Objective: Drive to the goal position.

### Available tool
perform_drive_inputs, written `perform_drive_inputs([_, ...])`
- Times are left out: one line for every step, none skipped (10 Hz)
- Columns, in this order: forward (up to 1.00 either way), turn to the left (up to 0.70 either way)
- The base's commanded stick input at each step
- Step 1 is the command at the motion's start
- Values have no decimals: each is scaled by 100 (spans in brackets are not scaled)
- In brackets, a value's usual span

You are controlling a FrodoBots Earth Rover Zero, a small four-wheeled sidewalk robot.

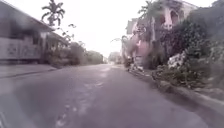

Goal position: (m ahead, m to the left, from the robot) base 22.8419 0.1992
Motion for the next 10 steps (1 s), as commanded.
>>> perform_drive_inputs([100,0])
perform_drive_inputs([100,0])
perform_drive_inputs([100,0])
perform_drive_inputs([100,0])
perform_drive_inputs([100,0])
perform_drive_inputs([100,0])
perform_drive_inputs([100,0])
perform_drive_inputs([100,0])
perform_drive_inputs([100,0])
perform_drive_inputs([100,0])
